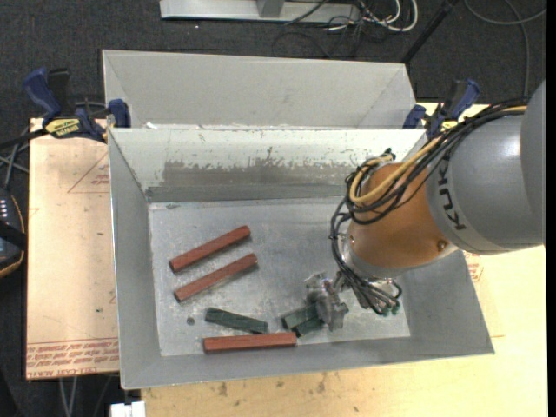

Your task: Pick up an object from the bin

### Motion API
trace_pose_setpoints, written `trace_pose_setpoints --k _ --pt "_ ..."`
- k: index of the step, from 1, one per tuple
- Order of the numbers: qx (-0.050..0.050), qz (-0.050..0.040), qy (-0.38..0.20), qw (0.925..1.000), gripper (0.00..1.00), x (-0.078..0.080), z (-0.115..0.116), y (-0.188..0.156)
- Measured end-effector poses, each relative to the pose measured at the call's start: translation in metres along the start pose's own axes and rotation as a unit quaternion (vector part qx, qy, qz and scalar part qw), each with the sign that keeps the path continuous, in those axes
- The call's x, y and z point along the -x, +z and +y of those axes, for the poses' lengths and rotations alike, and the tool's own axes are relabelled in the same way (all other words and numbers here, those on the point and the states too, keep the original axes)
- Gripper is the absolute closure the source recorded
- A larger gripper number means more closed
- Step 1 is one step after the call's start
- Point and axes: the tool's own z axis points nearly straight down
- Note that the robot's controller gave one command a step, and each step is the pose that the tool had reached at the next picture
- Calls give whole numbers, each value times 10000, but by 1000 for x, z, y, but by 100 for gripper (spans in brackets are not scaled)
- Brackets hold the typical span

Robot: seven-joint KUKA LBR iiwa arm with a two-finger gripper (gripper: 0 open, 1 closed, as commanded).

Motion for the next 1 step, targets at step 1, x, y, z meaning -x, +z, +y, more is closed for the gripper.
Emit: trace_pose_setpoints --k 1 --pt "0 -4 20 10000 100 25 4 -92"
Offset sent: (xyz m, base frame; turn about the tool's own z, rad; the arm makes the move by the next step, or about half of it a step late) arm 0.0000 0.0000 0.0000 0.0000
